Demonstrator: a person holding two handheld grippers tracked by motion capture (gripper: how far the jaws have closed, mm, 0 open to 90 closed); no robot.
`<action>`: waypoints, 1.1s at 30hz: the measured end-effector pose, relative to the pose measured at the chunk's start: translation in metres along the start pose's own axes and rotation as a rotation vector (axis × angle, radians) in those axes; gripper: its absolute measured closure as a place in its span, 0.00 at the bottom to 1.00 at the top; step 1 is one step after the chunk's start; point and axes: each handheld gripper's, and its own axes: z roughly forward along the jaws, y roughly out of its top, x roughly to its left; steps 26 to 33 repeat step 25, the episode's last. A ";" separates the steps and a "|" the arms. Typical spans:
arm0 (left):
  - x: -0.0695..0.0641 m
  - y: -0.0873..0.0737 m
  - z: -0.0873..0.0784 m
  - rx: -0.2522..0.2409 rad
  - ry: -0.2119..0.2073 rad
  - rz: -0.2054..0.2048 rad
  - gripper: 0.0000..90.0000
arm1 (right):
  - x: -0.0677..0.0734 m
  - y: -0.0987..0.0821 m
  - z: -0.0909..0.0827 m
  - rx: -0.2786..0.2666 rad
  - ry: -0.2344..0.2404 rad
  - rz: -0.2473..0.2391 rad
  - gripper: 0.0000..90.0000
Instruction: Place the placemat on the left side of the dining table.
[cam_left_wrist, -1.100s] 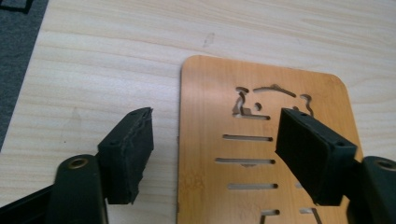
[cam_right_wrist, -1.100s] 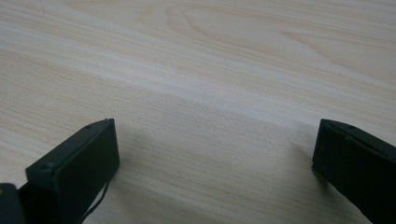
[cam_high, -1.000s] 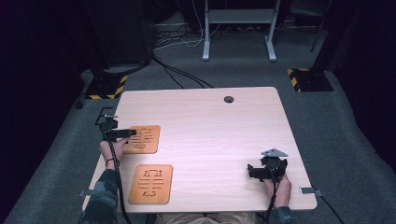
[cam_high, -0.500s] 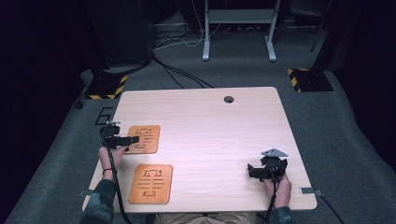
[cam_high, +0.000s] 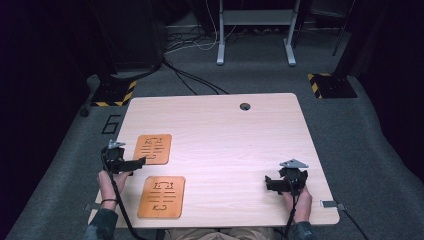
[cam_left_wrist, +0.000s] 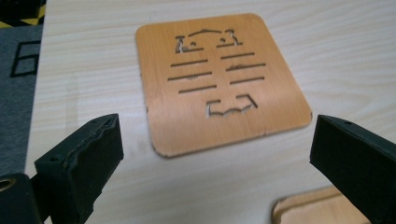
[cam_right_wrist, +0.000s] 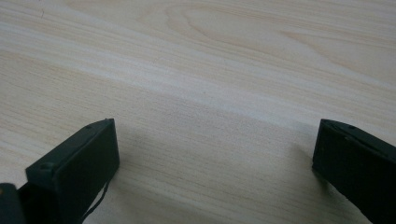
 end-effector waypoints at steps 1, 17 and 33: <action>0.000 -0.003 -0.002 -0.002 0.004 0.007 0.02 | 0.000 0.000 0.000 0.000 -0.001 0.000 0.00; -0.002 -0.077 0.006 0.036 0.048 0.030 0.00 | 0.000 0.000 0.000 0.000 0.000 0.000 0.00; -0.002 -0.082 0.006 -0.008 0.048 0.021 0.00 | 0.000 0.000 0.000 0.000 -0.001 0.000 0.00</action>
